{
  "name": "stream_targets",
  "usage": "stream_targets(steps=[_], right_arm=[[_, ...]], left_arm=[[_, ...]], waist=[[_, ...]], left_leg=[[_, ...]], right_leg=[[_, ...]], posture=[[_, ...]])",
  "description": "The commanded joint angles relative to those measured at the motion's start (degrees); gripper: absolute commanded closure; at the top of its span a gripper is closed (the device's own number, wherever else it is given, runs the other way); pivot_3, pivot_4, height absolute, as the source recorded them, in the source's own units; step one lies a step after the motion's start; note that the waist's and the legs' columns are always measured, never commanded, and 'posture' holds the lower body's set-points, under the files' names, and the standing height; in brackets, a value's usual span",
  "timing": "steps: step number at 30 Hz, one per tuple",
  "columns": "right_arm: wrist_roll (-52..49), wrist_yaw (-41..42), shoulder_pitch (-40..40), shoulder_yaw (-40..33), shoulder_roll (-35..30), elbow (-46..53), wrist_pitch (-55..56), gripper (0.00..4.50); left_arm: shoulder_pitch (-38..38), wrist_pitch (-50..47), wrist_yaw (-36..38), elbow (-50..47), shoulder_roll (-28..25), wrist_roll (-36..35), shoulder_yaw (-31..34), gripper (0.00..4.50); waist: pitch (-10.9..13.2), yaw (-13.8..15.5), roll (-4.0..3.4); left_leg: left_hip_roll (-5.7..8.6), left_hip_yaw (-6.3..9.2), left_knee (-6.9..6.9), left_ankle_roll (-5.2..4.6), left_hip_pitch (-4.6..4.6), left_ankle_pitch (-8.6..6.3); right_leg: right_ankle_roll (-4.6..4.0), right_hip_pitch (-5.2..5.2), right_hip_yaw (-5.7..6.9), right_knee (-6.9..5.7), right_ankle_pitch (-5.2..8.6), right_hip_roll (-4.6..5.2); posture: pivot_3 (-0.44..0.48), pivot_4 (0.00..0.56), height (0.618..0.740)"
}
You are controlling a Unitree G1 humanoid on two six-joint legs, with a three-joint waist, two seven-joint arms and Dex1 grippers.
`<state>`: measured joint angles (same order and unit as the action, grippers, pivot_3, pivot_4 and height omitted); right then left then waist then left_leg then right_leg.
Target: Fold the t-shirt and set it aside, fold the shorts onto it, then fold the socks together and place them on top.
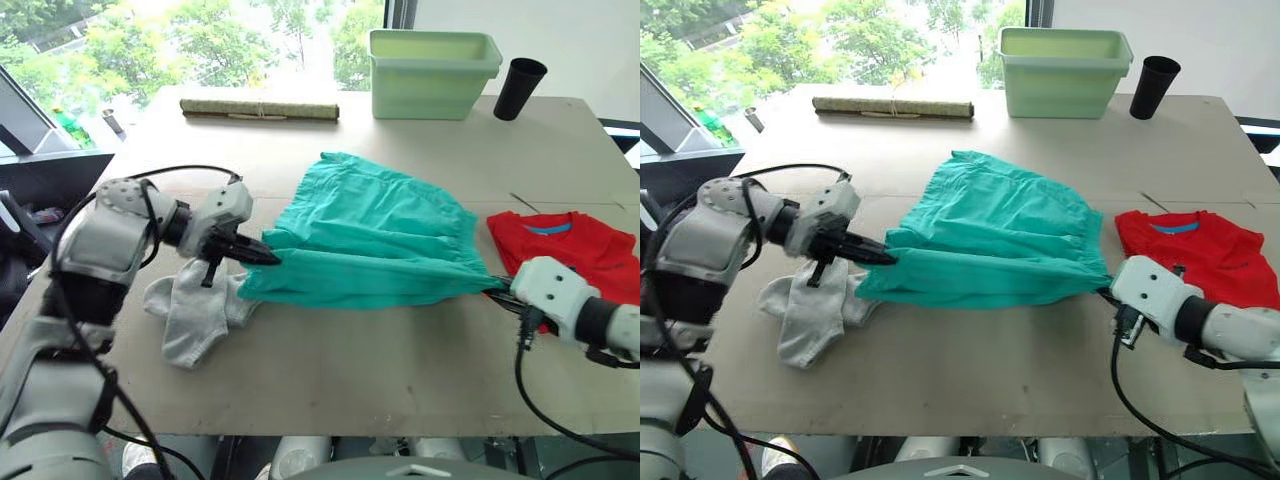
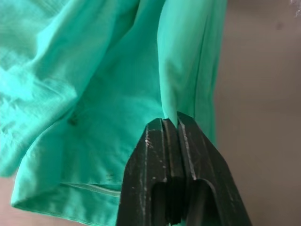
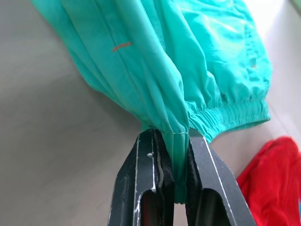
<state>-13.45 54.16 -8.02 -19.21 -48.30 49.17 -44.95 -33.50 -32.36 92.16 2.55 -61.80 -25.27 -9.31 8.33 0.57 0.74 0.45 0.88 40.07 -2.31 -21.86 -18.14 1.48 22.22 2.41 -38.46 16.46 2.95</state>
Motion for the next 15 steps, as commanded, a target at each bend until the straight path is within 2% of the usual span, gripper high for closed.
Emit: stream_targets(steps=[1,3,5,6,8,9,10,11,13,15], right_arm=[[-14.3,7.8,0.6,-14.0,-4.3,5.9,-11.3,4.50],[-19.4,11.0,2.8,-21.0,-9.7,5.1,-16.9,4.50],[-19.6,8.1,9.4,-20.3,-15.1,0.4,-18.0,4.50],[-18.2,5.7,13.0,-16.8,-17.3,-2.1,-16.7,4.50],[-3.0,-6.5,34.2,7.5,-14.8,-15.6,-10.5,4.50],[5.3,-11.5,44.5,17.9,-11.6,-23.5,-6.3,4.50],[11.2,-14.5,51.7,24.6,-9.0,-29.9,-2.4,4.50],[15.1,-17.1,58.1,28.2,-5.7,-36.5,1.6,4.50],[19.1,-22.5,67.3,30.4,-0.2,-47.9,8.6,4.50],[22.9,-27.1,76.7,31.3,2.5,-59.2,20.8,4.50]], left_arm=[[2.6,-18.5,0.3,-13.8,-10.1,-18.9,7.8,4.46],[1.9,-25.8,0.2,-16.2,-13.5,-24.9,10.9,4.46],[-2.4,-28.5,-3.4,-14.7,-11.7,-24.9,11.1,4.46],[-5.2,-27.8,-7.1,-12.7,-8.7,-22.9,10.4,4.46],[-17.6,-15.0,-23.0,1.0,4.9,-8.2,4.9,4.46],[-24.7,-10.2,-32.3,9.8,11.5,-2.8,4.4,4.46],[-29.9,-6.0,-38.7,16.8,16.0,1.3,4.6,4.46],[-34.4,0.6,-44.1,23.7,18.4,5.5,4.9,4.46],[-41.1,12.3,-52.5,34.3,20.7,11.4,5.9,4.46],[-48.5,23.8,-58.2,42.4,20.1,13.0,9.6,4.46]], waist=[[0.0,0.0,-0.04],[0.0,0.3,-0.17],[0.1,0.4,-0.37],[0.1,0.4,-0.46],[-0.1,0.3,-0.27],[0.2,0.4,-0.40],[0.5,0.2,-0.02],[0.5,0.2,0.03],[0.3,-0.9,0.33],[0.3,-2.2,0.35]], left_leg=[[-0.02,0.04,-0.02,0.00,0.08,0.00],[-0.01,0.10,-0.02,-0.03,0.06,-0.02],[0.03,0.18,-0.03,-0.28,0.33,-0.17],[0.08,0.22,-0.04,-0.50,0.55,-0.31],[0.28,0.24,-0.26,-0.59,0.73,-0.35],[0.35,0.16,-0.16,-0.47,1.21,-0.28],[0.48,0.23,-0.05,-0.59,1.05,-0.33],[0.64,0.19,-0.09,-0.43,0.73,0.00],[0.68,0.18,-0.04,-0.19,0.43,0.21],[0.97,0.45,-0.08,0.01,-0.25,0.33]], right_leg=[[0.00,-0.07,0.00,0.02,0.00,0.00],[0.00,-0.12,0.04,0.11,0.00,0.01],[-0.02,-0.49,0.13,0.24,0.01,0.04],[-0.03,-0.71,0.15,0.27,0.01,0.05],[-0.04,-0.72,0.09,0.31,0.00,0.12],[-0.02,-0.99,-0.04,0.09,0.01,0.10],[-0.02,-1.00,-0.03,0.09,0.01,0.08],[0.09,-0.61,-0.15,0.05,-0.22,-0.09],[0.28,-0.14,-0.40,-0.17,-0.39,0.00],[0.35,0.79,-0.81,-0.36,-0.37,0.13]], posture=[[0.000,0.150,0.740],[0.000,0.150,0.740],[0.000,0.150,0.740],[0.000,0.150,0.740],[0.000,0.150,0.740],[0.000,0.150,0.740],[0.000,0.150,0.740],[0.000,0.150,0.740],[0.000,0.150,0.740],[0.000,0.150,0.740]])
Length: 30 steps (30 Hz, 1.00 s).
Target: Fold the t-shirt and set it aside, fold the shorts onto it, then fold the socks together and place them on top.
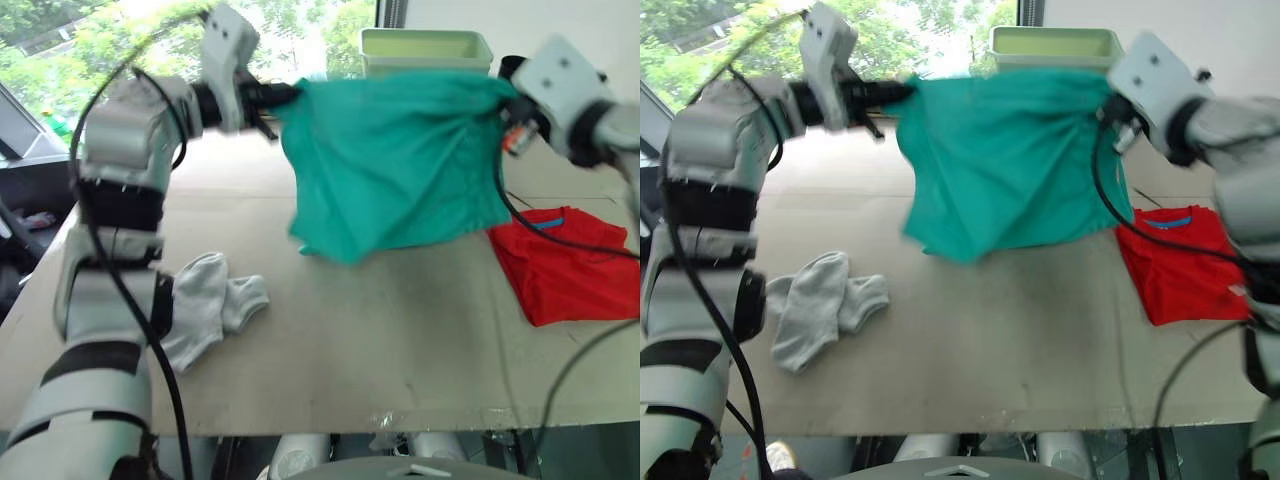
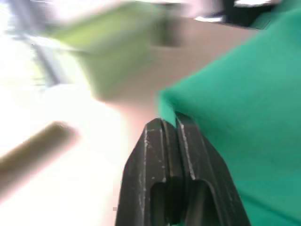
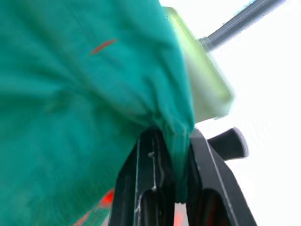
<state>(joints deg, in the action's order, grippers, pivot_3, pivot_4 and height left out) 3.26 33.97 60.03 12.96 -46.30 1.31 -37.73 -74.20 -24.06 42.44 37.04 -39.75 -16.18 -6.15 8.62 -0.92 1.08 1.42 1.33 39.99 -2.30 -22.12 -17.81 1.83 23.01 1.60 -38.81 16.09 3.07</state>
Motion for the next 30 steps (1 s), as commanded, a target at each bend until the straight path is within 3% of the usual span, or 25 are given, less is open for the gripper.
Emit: stream_targets(steps=[1,3,5,9,12,15,17,20,23,26,27,30], right_arm=[[6.6,-8.0,11.6,-1.6,1.2,-14.9,18.0,4.50],[6.0,-6.5,13.3,-2.9,0.3,-17.5,23.8,4.50],[3.6,-3.0,11.5,-5.0,-1.3,-16.3,25.4,4.50],[-0.5,2.0,0.9,-9.6,-3.8,-6.3,22.0,4.50],[-5.5,5.1,-11.0,-13.4,-4.0,4.3,14.9,4.50],[-7.8,7.2,-19.6,-14.7,-4.8,12.0,10.4,4.50],[-11.2,8.9,-27.5,-16.8,-4.9,17.9,7.0,4.50],[-17.3,13.4,-46.3,-21.9,-4.8,26.7,2.8,4.50],[-19.6,15.9,-59.5,-25.4,-4.9,31.9,3.1,4.50],[-22.0,18.9,-67.9,-28.0,-6.0,34.9,3.5,4.50],[-22.5,19.8,-69.7,-28.8,-6.3,35.8,3.6,4.50],[-24.5,22.5,-74.7,-32.0,-7.3,38.4,3.6,4.50]], left_arm=[[-10.3,19.5,-8.9,10.0,-2.3,3.4,8.4,4.46],[-12.4,22.4,-7.1,10.5,-3.3,1.8,11.1,4.46],[-10.9,20.1,-3.0,5.8,-4.6,0.0,12.6,4.46],[3.5,5.1,5.9,-17.0,-9.2,-8.2,15.0,4.46],[21.4,-10.4,7.0,-37.8,-14.1,-17.5,20.6,4.46],[35.1,-17.7,6.8,-50.4,-17.2,-21.5,25.1,4.46],[46.7,-22.0,5.5,-60.0,-16.5,-24.2,29.1,4.46],[72.0,-24.0,5.7,-76.4,-12.3,-25.4,30.9,4.46],[88.5,-23.2,11.3,-83.0,-13.2,-25.6,33.1,4.46],[94.5,-27.1,15.4,-85.3,-15.5,-32.1,38.5,4.46],[96.5,-27.4,17.7,-85.5,-16.7,-32.5,40.0,4.46],[100.8,-26.9,22.6,-84.8,-19.4,-32.2,43.2,4.46]], waist=[[0.0,-1.4,0.01],[0.0,-2.1,-0.01],[-0.4,-2.6,-0.03],[-1.3,-2.9,-0.17],[-1.3,-3.2,-0.19],[-1.3,-3.2,-0.22],[-1.2,-3.0,-0.33],[-1.4,-2.4,-0.67],[-1.1,-1.1,-0.75],[-0.1,0.9,-1.38],[0.1,1.4,-1.69],[0.1,1.8,-1.64]], left_leg=[[0.09,0.02,0.05,0.01,-0.43,0.01],[0.42,0.32,0.19,0.01,-0.72,0.00],[0.51,0.43,0.35,0.01,-0.62,0.00],[0.59,0.88,0.39,0.01,-0.25,-0.01],[0.93,1.95,0.21,-0.01,-0.31,-0.02],[1.31,3.21,0.08,-0.02,-0.34,-0.03],[1.51,3.86,-0.12,-0.04,-0.38,-0.05],[1.67,4.43,-1.04,-0.04,-0.28,-0.06],[1.81,4.48,-1.86,0.01,0.10,-0.09],[1.80,4.21,-1.24,0.25,0.03,0.21],[1.78,4.20,-1.26,0.05,0.37,0.34],[1.32,3.52,-1.61,0.21,1.92,0.31]], right_leg=[[-0.01,0.53,-0.02,-0.26,-0.02,0.08],[-0.03,1.19,0.16,-1.34,-0.04,0.44],[-0.04,1.16,0.35,-1.62,-0.04,0.63],[-0.06,0.73,0.32,-2.06,-0.05,0.77],[-0.06,0.72,0.23,-1.85,-0.05,0.76],[-0.07,0.77,-0.03,-1.72,-0.05,0.66],[-0.07,0.76,-0.10,-1.42,-0.04,0.57],[-0.06,0.58,-0.19,-0.37,-0.04,0.52],[-0.05,0.16,-0.68,0.75,-0.02,0.56],[0.38,-0.57,-1.05,1.67,-0.24,0.38],[0.12,-0.97,-1.03,1.74,-0.35,0.38],[0.37,-2.41,-1.06,1.88,-0.29,0.53]], posture=[[0.000,0.150,0.740],[0.000,0.150,0.740],[0.000,0.150,0.740],[0.000,0.150,0.740],[0.000,0.150,0.740],[0.000,0.150,0.740],[0.000,0.150,0.740],[0.000,0.150,0.740],[0.000,0.150,0.740],[0.000,0.150,0.740],[0.000,0.150,0.740],[0.000,0.150,0.740]])
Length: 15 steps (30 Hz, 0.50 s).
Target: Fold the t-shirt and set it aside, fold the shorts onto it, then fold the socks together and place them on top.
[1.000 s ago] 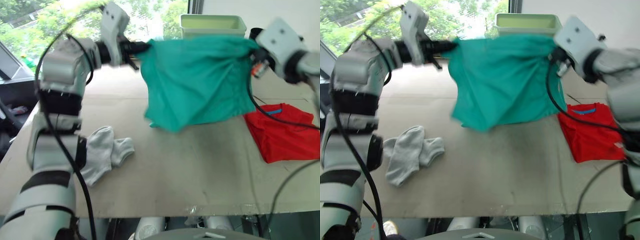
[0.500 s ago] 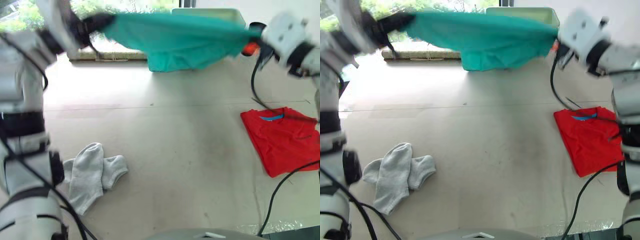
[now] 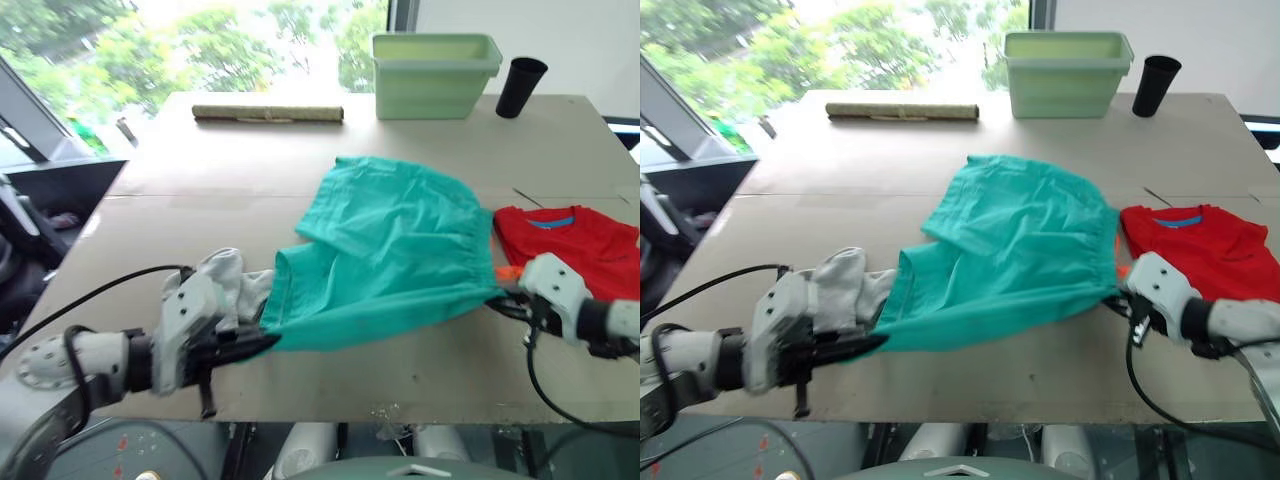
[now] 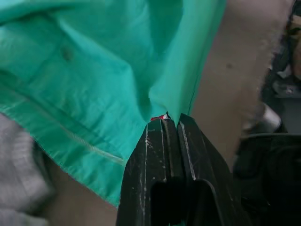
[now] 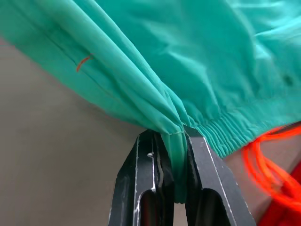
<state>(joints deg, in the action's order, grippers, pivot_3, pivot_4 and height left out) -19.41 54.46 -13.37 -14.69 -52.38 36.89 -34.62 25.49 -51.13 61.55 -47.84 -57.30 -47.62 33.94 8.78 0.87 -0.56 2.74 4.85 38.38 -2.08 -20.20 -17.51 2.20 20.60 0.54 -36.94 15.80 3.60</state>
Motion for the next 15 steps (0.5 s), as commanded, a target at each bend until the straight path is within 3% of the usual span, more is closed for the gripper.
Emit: stream_targets(steps=[1,5,9,15], right_arm=[[-3.0,2.7,-2.5,-5.6,-1.5,3.6,-0.2,4.50],[-7.6,3.7,-5.7,-9.6,-1.2,6.4,-3.2,4.50],[-8.3,3.6,-7.8,-11.2,-1.1,7.1,-3.3,4.50],[-10.9,4.2,-10.2,-14.8,-1.3,8.6,-4.7,4.50]], left_arm=[[1.1,0.3,4.0,0.6,-2.3,-0.9,3.6,4.46],[-2.1,-0.8,3.3,2.7,-3.7,-3.2,3.3,4.46],[-4.1,-2.3,4.9,4.2,-6.3,-4.6,1.7,4.46],[-7.6,-2.3,7.5,7.9,-9.4,-5.5,-0.8,4.46]], waist=[[-0.1,0.0,0.09],[-0.3,-0.1,0.14],[-0.5,-0.3,0.30],[-0.5,-0.1,0.33]], left_leg=[[-0.06,-0.11,-0.05,0.00,0.08,0.00],[-0.30,-0.25,-0.09,0.09,0.05,0.35],[-0.35,-0.18,-0.14,0.28,-0.92,0.44],[-0.38,-0.29,-0.30,0.21,-0.98,0.32]], right_leg=[[0.00,-0.07,0.00,0.00,0.00,0.01],[-0.12,0.12,0.04,-0.12,-0.04,-0.21],[0.18,1.01,-0.09,-0.07,-0.05,-0.39],[0.18,1.04,-0.29,0.30,-0.04,-0.37]], posture=[[0.000,0.150,0.740],[0.000,0.150,0.740],[0.000,0.150,0.740],[0.000,0.150,0.740]])
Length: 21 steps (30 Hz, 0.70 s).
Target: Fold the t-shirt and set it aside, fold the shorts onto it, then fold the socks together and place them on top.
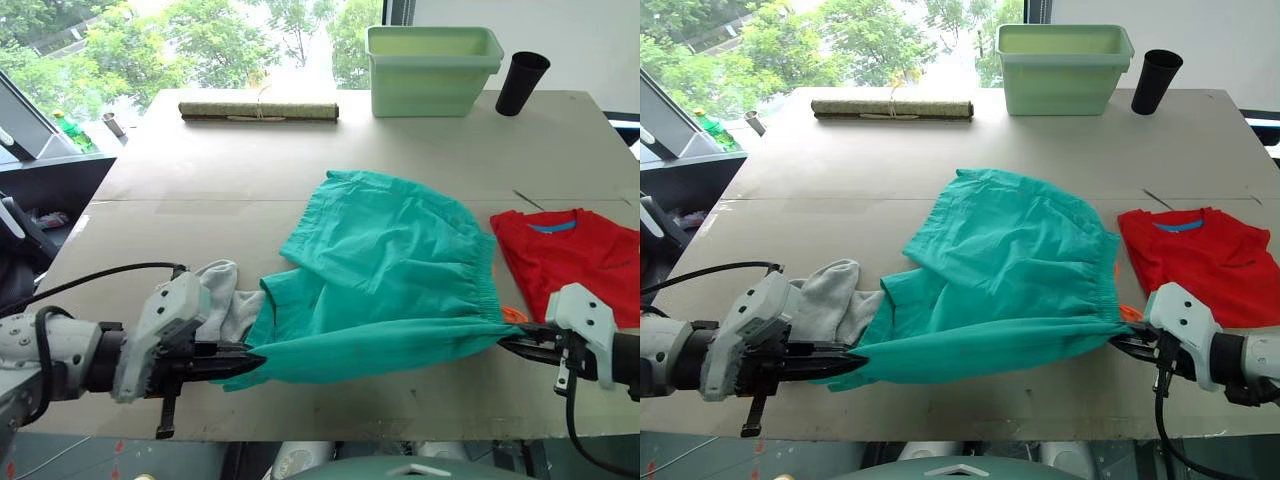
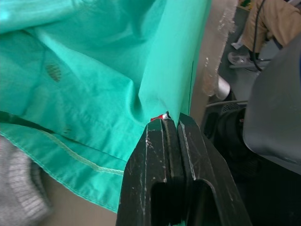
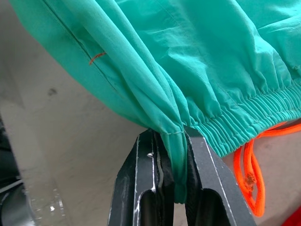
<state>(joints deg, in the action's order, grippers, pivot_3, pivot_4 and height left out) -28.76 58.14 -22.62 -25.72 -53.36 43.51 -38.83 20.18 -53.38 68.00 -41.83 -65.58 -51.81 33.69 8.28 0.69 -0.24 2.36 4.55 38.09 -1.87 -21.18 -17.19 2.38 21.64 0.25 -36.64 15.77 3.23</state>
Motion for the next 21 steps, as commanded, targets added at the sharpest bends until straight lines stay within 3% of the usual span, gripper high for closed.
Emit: stream_targets(steps=[1,3,5,8,12,14,21], right_arm=[[-2.0,0.2,-0.9,-4.4,-0.2,2.0,-0.8,4.50],[-3.7,-0.8,0.1,-5.4,0.0,1.8,-2.1,4.50],[-7.7,-2.5,3.9,-6.9,-0.2,0.7,-5.2,4.50],[-10.5,-4.7,9.3,-6.7,-2.5,-1.8,-10.1,4.50],[-8.3,-11.0,21.0,2.1,-6.2,-8.5,-15.8,4.50],[-6.7,-15.5,29.5,6.7,-5.5,-12.5,-17.7,4.50],[7.2,-20.9,49.5,26.1,-4.5,-26.7,-14.4,4.50]], left_arm=[[-3.7,0.2,1.2,2.9,-1.4,-1.6,-1.2,4.46],[-6.8,0.6,1.0,4.7,-1.6,-1.8,-2.6,4.46],[-14.8,1.4,-0.4,8.9,-1.9,-1.9,-6.2,4.46],[-29.1,7.1,-1.2,16.5,-0.7,4.1,-15.2,4.46],[-51.5,21.7,-3.1,32.7,8.4,22.1,-32.6,4.46],[-59.3,28.5,-3.6,40.7,13.5,28.7,-37.9,4.46],[-75.3,47.0,-12.7,67.5,29.5,45.2,-45.7,4.46]], waist=[[0.0,0.1,0.02],[0.0,0.3,0.03],[0.0,0.3,0.04],[0.1,0.3,0.06],[0.0,0.3,0.08],[0.0,0.1,0.19],[-0.1,-0.9,0.37]], left_leg=[[0.00,0.01,0.00,-0.03,0.06,-0.03],[0.00,0.02,0.01,-0.07,0.12,-0.05],[0.00,0.01,0.03,-0.30,0.19,-0.18],[0.00,0.02,0.17,-0.31,0.23,-0.17],[0.13,0.01,0.19,-0.04,0.22,-0.01],[0.15,0.02,0.20,-0.03,0.14,0.00],[0.28,0.00,0.45,-0.01,-0.83,0.03]], right_leg=[[-0.01,-0.01,0.00,-0.09,-0.01,0.00],[-0.05,-0.03,0.01,-0.18,-0.02,0.01],[-0.13,-0.06,0.00,-0.23,-0.07,0.01],[-0.26,-0.08,0.01,-0.34,-0.14,-0.02],[-0.23,-0.06,0.03,-0.43,-0.16,-0.02],[-0.21,0.03,-0.03,-0.39,-0.17,-0.07],[-0.12,1.12,-0.04,-0.90,-0.16,-0.08]], posture=[[0.000,0.150,0.740],[0.000,0.150,0.740],[0.000,0.150,0.740],[0.000,0.150,0.740],[0.000,0.150,0.740],[0.000,0.150,0.740],[0.000,0.150,0.740]])
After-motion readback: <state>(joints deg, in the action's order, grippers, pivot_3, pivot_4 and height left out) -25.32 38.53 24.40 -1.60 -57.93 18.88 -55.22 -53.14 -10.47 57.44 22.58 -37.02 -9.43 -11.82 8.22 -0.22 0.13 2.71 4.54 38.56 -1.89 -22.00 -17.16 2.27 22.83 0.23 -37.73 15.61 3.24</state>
